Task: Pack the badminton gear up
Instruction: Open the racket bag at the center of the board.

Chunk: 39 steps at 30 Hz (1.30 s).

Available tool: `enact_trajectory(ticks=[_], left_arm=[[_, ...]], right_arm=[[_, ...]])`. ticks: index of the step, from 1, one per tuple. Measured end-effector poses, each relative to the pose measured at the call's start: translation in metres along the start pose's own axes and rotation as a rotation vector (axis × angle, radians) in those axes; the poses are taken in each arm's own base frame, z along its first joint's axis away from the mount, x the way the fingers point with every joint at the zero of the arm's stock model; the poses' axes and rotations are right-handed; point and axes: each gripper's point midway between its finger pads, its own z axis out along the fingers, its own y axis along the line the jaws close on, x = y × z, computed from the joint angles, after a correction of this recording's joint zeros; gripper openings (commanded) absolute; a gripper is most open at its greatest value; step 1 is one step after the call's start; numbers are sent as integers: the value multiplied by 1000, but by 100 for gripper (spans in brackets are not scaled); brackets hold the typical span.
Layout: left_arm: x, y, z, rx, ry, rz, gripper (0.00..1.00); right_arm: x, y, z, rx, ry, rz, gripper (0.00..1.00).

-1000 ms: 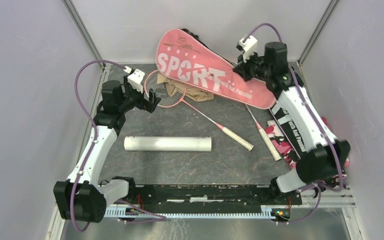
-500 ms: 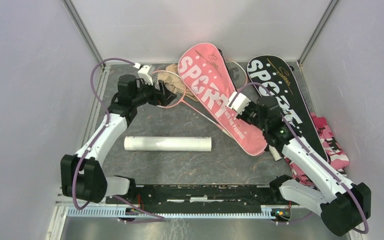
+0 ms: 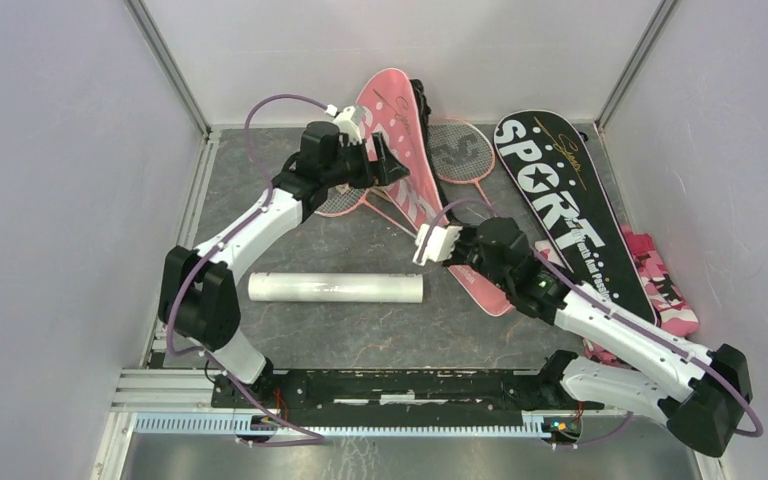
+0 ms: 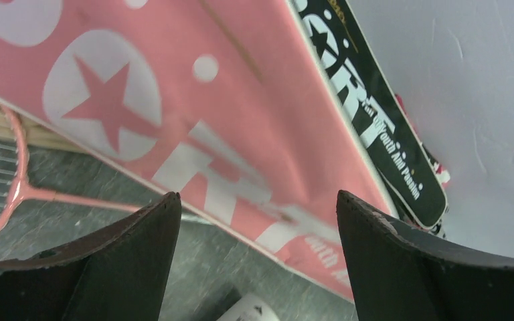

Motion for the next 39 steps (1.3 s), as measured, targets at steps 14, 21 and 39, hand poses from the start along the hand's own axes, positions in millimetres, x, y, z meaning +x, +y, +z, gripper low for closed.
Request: enact_trajectory(ticks=[14, 21, 39], left_arm=[[7, -4, 26, -34, 25, -179, 62], [21, 5, 25, -49, 39, -185, 24], [28, -26, 8, 202, -56, -65, 2]], right_arm=[[-22, 48, 19, -104, 14, -176, 0], [-27, 37, 21, -124, 8, -73, 1], [-15, 48, 40, -358, -26, 294, 84]])
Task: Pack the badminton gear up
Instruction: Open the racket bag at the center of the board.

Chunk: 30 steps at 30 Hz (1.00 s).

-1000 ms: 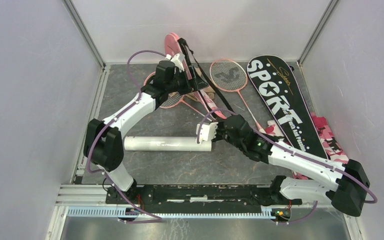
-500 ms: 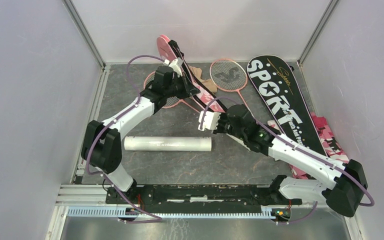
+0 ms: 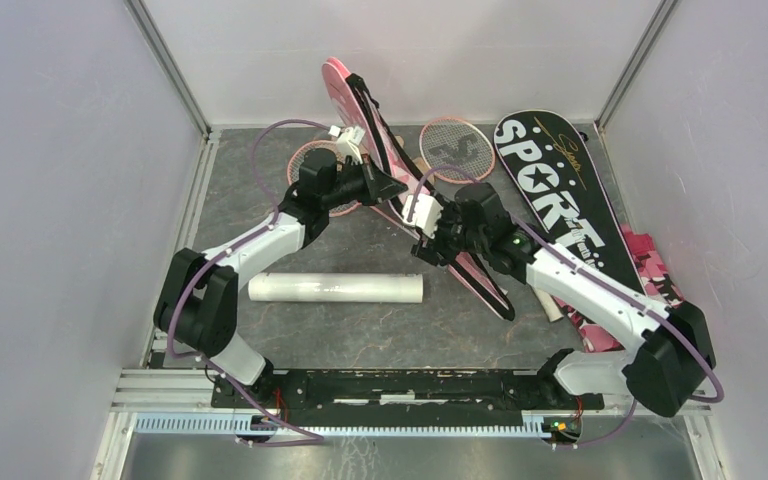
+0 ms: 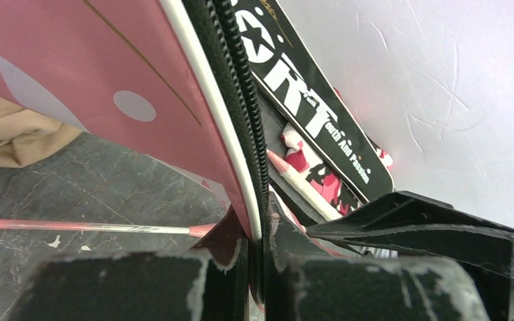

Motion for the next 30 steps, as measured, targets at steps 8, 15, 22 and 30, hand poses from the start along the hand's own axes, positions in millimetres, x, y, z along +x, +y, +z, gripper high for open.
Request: enact_trajectory(ticks=[8, 15, 22, 30], left_arm=[[10, -3, 0, 43, -5, 6, 34], [21, 4, -1, 33, 9, 1, 57], [26, 6, -3, 20, 9, 1, 69], [20, 3, -22, 20, -29, 13, 64]], right_arm=[[9, 2, 18, -22, 47, 94, 10], [29, -5, 19, 46, 91, 170, 0], [37, -4, 21, 69, 96, 178, 0], [38, -6, 21, 80, 99, 179, 0]])
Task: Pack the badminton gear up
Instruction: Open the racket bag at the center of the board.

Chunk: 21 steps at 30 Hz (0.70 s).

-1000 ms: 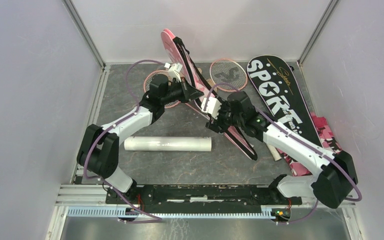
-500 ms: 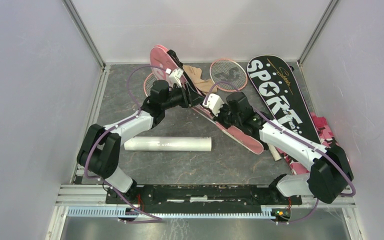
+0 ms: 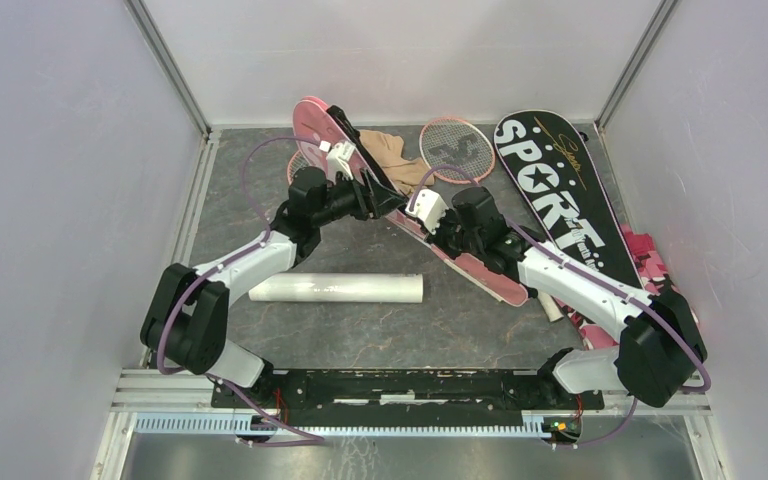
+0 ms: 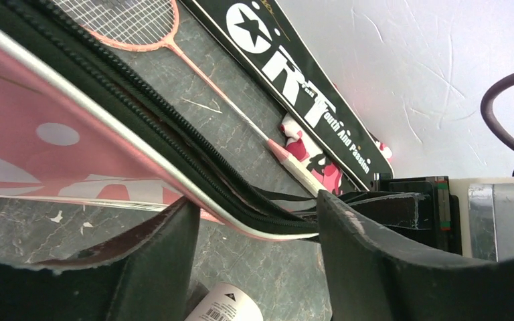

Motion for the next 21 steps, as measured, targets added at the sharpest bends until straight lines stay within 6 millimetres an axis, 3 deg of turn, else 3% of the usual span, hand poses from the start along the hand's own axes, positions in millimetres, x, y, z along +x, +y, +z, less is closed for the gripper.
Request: enact_trajectory(ticks=[6, 14, 21], left_arm=[[-5, 12, -8, -15, -34, 3, 48], [-7, 15, -7, -21, -47, 5, 42], [-3, 21, -3, -29, -38, -2, 17]], right_arm=[[0, 0, 0, 1, 1, 5, 0], [-1, 4, 0, -23, -8, 6, 0], [-1, 6, 0, -32, -7, 6, 4]])
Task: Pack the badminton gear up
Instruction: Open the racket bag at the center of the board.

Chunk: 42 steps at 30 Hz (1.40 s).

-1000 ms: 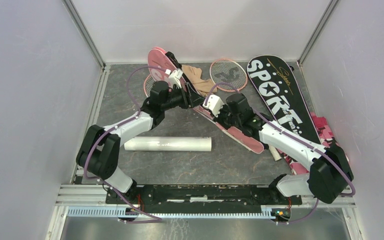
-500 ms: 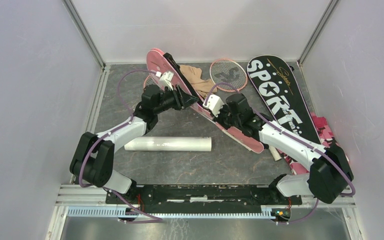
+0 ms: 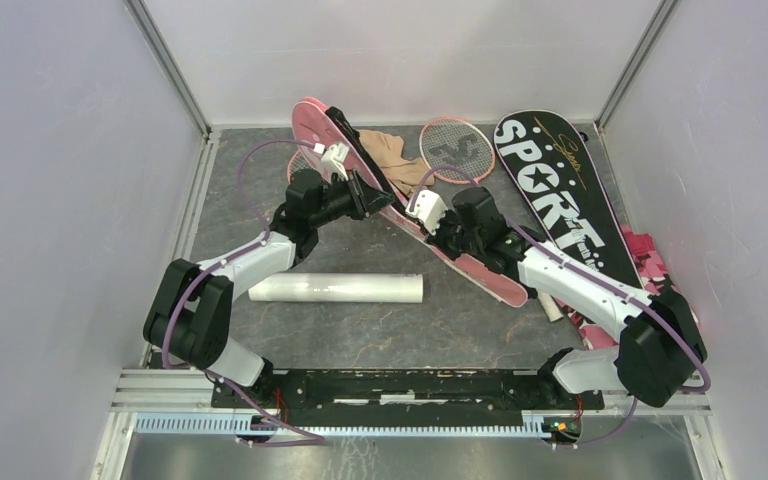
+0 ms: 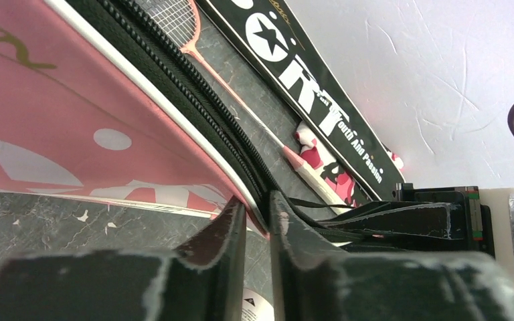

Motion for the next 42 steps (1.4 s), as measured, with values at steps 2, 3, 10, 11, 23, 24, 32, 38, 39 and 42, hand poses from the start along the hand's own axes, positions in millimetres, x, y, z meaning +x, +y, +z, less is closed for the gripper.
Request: enact_trajectory(ticks=[2, 3, 10, 11, 23, 24, 32, 38, 39, 42], left_arm=[[-1, -1, 0, 3, -3, 2, 4], [-1, -1, 0, 5, -4, 3, 2], [0, -7, 0, 35, 6, 10, 2], [0, -8, -1, 44, 6, 12, 2], [1, -37, -1, 174, 20, 58, 2], [3, -40, -1, 185, 24, 61, 2], [26, -62, -1, 269, 77, 89, 2], [42, -70, -1, 300, 110, 115, 2], [43, -71, -1, 303, 112, 120, 2], [45, -72, -1, 309, 117, 133, 2]], right_arm=[[0, 0, 0, 0, 0, 0, 17], [1, 0, 0, -1, 2, 0, 25], [-8, -1, -5, -23, 6, -5, 67], [-14, -4, -7, -27, -8, -7, 68], [-104, -41, -42, 30, -194, 10, 62], [-108, -44, -44, 35, -204, 15, 61], [-103, -53, -32, 34, -183, 92, 59], [-97, -56, -15, -2, -162, 153, 55], [-96, -55, -13, -10, -158, 163, 54], [-91, -55, -7, -19, -145, 189, 53]])
